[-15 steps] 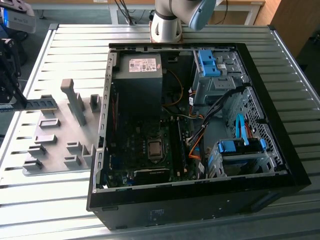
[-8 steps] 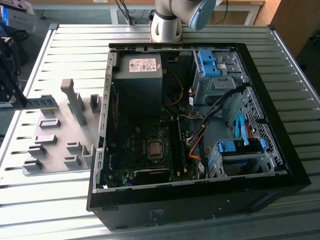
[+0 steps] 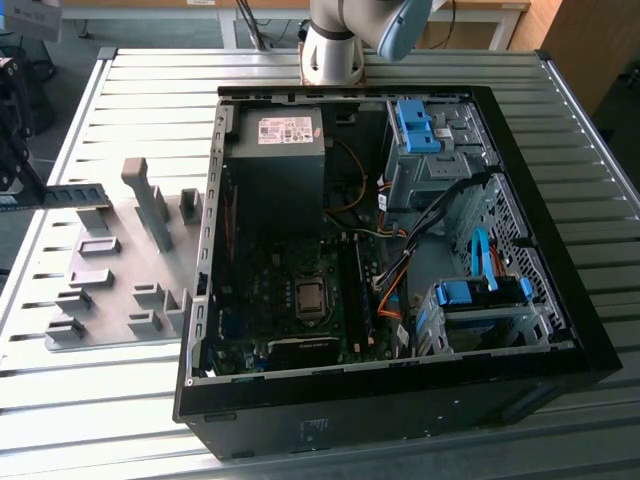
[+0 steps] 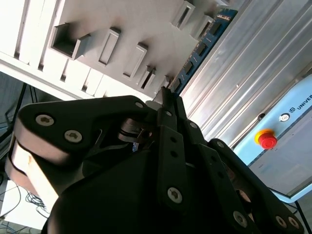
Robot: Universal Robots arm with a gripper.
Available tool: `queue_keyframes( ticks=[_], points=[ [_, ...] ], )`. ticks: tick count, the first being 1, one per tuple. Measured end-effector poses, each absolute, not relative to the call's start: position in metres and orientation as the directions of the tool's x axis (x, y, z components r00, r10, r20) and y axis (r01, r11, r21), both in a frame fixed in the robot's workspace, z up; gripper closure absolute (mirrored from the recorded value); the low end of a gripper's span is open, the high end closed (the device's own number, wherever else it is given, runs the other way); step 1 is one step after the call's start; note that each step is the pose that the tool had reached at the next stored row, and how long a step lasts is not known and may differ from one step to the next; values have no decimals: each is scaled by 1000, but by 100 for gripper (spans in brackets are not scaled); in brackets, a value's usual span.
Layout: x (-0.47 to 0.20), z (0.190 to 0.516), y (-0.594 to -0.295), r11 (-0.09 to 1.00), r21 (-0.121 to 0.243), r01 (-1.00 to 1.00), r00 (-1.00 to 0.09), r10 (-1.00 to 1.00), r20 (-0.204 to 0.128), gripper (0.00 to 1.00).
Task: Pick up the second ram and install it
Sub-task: 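Pick up the second ram and move it above second insertion slot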
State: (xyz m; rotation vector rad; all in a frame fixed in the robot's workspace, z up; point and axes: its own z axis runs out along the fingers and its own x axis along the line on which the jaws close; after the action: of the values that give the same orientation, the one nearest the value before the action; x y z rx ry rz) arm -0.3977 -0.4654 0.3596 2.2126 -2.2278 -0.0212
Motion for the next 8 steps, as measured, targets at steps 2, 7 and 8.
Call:
queue_keyframes(
  ticks=[2,7,8],
  points=[
    [-398,363,-465,7,11,-1000,-7,-1000,-8,86],
    [-398,371,-465,7,11,-1000,-7,-1000,-8,86],
    [-398,373,-465,7,11,-1000,-7,-1000,-8,86]
  ],
)
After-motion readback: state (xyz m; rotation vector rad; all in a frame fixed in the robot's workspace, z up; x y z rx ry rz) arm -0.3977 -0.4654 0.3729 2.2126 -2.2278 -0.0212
